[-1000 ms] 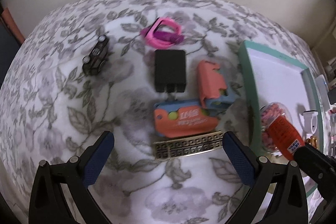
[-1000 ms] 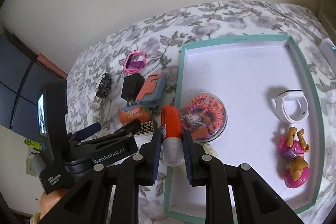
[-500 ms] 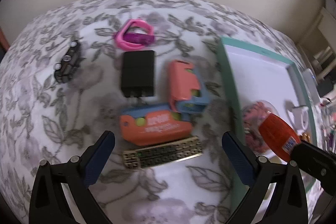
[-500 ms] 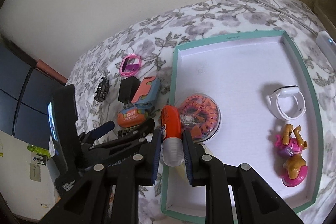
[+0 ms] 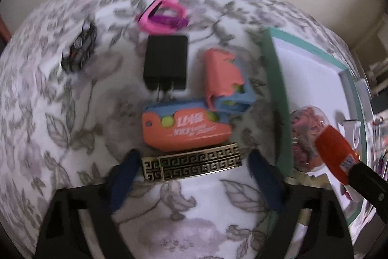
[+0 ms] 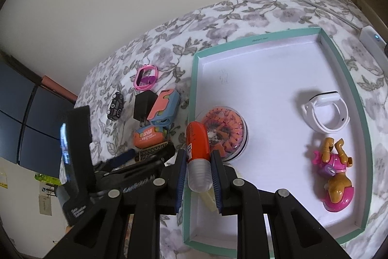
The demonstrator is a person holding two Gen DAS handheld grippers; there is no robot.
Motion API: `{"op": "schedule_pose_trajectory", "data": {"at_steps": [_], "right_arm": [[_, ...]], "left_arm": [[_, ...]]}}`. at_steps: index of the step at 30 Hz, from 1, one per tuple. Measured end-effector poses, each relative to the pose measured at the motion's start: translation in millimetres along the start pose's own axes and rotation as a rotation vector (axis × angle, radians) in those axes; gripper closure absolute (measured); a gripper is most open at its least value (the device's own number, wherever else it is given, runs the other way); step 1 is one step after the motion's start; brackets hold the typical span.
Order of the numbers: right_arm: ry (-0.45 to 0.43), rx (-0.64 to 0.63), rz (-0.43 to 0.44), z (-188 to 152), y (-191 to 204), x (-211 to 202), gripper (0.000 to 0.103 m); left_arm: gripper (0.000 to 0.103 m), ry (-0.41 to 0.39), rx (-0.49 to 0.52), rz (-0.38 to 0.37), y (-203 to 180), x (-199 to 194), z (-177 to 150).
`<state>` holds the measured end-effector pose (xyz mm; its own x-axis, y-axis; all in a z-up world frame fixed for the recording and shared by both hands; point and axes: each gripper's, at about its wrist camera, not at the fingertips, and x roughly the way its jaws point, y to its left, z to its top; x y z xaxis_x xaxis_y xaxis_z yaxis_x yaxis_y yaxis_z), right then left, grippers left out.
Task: Organize rigid objects
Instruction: 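Grasp the gold patterned bar with left tool while right holds glue over tray, then carry gold bar and glue bottle into the white tray and open both tools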
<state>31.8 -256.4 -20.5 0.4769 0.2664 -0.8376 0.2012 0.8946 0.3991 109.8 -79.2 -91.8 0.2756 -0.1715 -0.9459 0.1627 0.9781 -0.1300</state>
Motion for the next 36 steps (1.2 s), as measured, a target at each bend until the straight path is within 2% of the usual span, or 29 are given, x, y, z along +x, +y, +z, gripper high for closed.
{"op": "schedule_pose_trajectory", "data": {"at_steps": [7,16,33,36], "right_arm": [[0.004,0.010,-0.009,-0.3,-3.1,1.4,0.081],[-0.002,0.021,-0.006,0.8,-4.5,0.4,0.081],[-0.023,0.042,0.012,3.3,-9.9,-6.4,0.081],[-0.035,0.053,0.019,4.7,-13.2,-9.7,0.081]], "left_arm": [[0.019,-0.001,-0.004,0.017,-2.9,0.0,-1.9],[0.019,-0.001,-0.052,-0.024,5.1,-7.6,3.8],[0.019,-0.074,-0.100,-0.067,13.2,-44.0,11.3],[0.019,-0.110,-0.095,-0.080,9.6,-56.8,13.5]]}}
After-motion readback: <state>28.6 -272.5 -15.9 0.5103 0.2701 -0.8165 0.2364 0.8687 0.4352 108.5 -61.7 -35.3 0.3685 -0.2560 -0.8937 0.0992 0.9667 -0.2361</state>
